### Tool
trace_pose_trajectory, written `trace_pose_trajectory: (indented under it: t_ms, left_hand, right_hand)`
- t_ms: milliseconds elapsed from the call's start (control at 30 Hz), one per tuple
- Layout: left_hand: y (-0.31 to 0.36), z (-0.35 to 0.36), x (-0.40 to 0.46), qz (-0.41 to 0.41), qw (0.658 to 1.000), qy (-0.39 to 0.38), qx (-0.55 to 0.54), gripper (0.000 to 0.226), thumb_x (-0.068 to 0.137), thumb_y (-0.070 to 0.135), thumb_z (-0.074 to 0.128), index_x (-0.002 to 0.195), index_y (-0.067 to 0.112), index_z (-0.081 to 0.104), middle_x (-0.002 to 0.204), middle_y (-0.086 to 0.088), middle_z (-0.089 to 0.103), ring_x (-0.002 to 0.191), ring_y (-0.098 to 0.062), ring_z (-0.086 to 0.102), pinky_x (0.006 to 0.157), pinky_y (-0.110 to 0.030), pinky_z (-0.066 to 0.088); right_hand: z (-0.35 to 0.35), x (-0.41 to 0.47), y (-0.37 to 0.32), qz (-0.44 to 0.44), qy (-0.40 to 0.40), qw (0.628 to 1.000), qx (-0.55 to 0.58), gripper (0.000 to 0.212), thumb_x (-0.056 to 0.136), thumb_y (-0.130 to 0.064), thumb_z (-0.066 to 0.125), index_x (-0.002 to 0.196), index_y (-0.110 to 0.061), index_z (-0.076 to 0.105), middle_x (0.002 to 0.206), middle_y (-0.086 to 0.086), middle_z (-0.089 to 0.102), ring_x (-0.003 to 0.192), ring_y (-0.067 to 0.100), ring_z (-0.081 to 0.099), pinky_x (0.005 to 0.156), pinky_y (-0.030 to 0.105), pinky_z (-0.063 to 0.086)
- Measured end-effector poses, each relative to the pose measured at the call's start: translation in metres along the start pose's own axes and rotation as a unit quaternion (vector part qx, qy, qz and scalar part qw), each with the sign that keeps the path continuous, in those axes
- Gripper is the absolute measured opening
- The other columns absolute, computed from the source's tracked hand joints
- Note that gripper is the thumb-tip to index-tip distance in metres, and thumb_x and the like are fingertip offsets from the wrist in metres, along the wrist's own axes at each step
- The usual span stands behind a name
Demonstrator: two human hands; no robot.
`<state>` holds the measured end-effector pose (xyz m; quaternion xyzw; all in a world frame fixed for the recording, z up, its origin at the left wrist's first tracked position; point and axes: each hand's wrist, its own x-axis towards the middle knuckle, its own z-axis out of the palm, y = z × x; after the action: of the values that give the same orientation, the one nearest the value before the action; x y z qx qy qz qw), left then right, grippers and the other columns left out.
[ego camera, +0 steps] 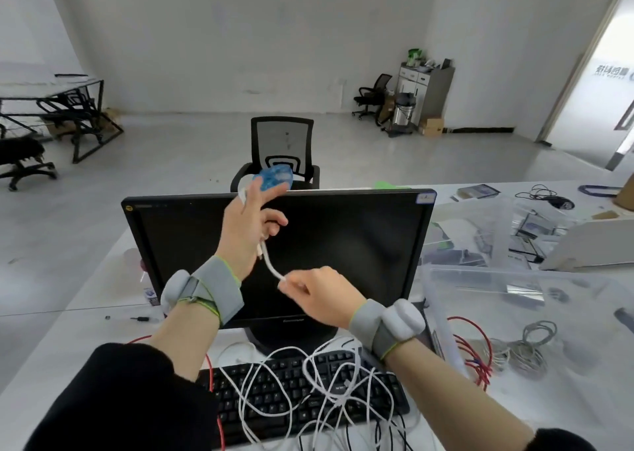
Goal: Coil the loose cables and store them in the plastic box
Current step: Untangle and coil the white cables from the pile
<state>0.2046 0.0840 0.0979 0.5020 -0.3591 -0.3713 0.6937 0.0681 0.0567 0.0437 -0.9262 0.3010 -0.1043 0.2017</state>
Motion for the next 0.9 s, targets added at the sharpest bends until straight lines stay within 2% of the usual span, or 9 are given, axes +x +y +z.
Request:
trace_pose_trajectory:
  t_ms: [100,233,333,433,567,633,700,800,900]
  left_hand:
    - [-0.030,-0.028,0.002,-0.030,0.970,0.013,0.242,0.048,0.103,0.029,0.033,0.147,0.014,0.026,0.127,0.001,0.053,0.088,-0.022,0.067,0.081,-0.032,0.055]
    - [-0.053,-0.034,-0.020,-0.084,0.860,-0.110,0.491,0.045,0.102,0.037,0.029,0.137,0.012,0.041,0.095,-0.012,0.073,0.041,-0.014,0.054,0.071,-0.030,0.051]
    - [-0.038,-0.025,-0.027,-0.166,0.883,-0.215,0.382,0.072,0.094,0.059,0.013,0.110,0.010,0.062,0.051,-0.011,0.063,0.026,-0.010,0.031,0.044,-0.026,0.040]
    - [-0.019,-0.017,-0.034,-0.182,0.926,-0.273,0.186,0.078,0.084,0.060,0.015,0.092,0.002,0.068,0.037,-0.005,0.043,0.025,-0.006,0.027,0.034,-0.016,0.027]
    - [-0.007,0.001,-0.030,-0.147,0.951,-0.273,0.020,0.066,0.092,0.045,0.032,0.118,-0.011,0.054,0.038,0.003,0.043,0.028,-0.004,0.026,0.037,-0.014,0.023]
    - [-0.005,0.009,-0.025,-0.143,0.956,-0.233,-0.109,0.050,0.095,0.036,0.036,0.126,0.000,0.053,0.050,0.005,0.057,0.027,-0.003,0.027,0.035,-0.012,0.023]
    - [-0.004,0.015,-0.021,-0.135,0.962,-0.179,-0.153,0.041,0.095,0.028,0.042,0.128,0.007,0.052,0.070,0.007,0.069,0.028,-0.004,0.027,0.036,-0.012,0.025]
    - [-0.004,0.019,-0.010,-0.108,0.976,-0.075,-0.175,0.026,0.097,0.011,0.043,0.122,0.008,0.052,0.111,-0.003,0.069,0.035,-0.003,0.037,0.038,-0.010,0.031]
    - [-0.009,0.006,0.002,-0.029,0.999,0.041,-0.011,0.037,0.100,0.007,0.040,0.137,0.010,0.038,0.130,-0.005,0.054,0.062,-0.009,0.063,0.052,-0.011,0.049]
  right_hand:
    - [-0.022,0.003,-0.008,-0.037,-0.046,0.997,-0.048,0.023,0.092,-0.038,0.053,0.103,-0.026,0.070,0.097,0.000,0.070,0.089,0.020,0.060,0.080,0.030,0.046]
    - [-0.057,0.011,-0.007,-0.045,-0.035,0.998,0.000,0.017,0.088,-0.029,0.062,0.097,-0.021,0.074,0.087,-0.008,0.069,0.081,0.005,0.060,0.082,0.025,0.049]
    - [-0.076,0.013,0.013,-0.022,0.050,0.993,0.106,0.009,0.084,-0.022,0.068,0.089,-0.018,0.075,0.065,-0.015,0.060,0.057,-0.006,0.053,0.062,0.007,0.039]
    - [-0.078,0.010,0.039,0.056,0.127,0.965,0.222,0.011,0.084,-0.024,0.069,0.088,-0.016,0.075,0.056,-0.008,0.056,0.041,-0.003,0.046,0.046,0.009,0.034]
    - [-0.046,0.009,0.041,0.088,0.174,0.951,0.240,0.017,0.088,-0.034,0.062,0.084,-0.026,0.076,0.054,-0.008,0.056,0.042,-0.003,0.046,0.053,0.013,0.035]
    - [-0.031,0.005,0.032,0.092,0.147,0.964,0.203,0.036,0.090,-0.039,0.058,0.055,-0.040,0.065,0.049,-0.007,0.052,0.040,-0.001,0.045,0.056,0.020,0.036]
    - [-0.018,0.002,0.022,0.080,0.093,0.982,0.140,0.047,0.092,-0.040,0.052,0.047,-0.030,0.052,0.049,-0.005,0.050,0.045,0.003,0.048,0.059,0.026,0.038]
    - [-0.010,-0.002,0.012,0.055,0.015,0.996,0.076,0.036,0.094,-0.030,0.051,0.059,-0.028,0.058,0.061,-0.002,0.056,0.071,0.022,0.060,0.073,0.032,0.047]
    - [-0.006,-0.014,0.011,0.033,-0.086,0.991,0.094,0.021,0.092,-0.022,0.054,0.081,-0.016,0.071,0.059,-0.001,0.059,0.054,0.002,0.055,0.065,0.025,0.049]
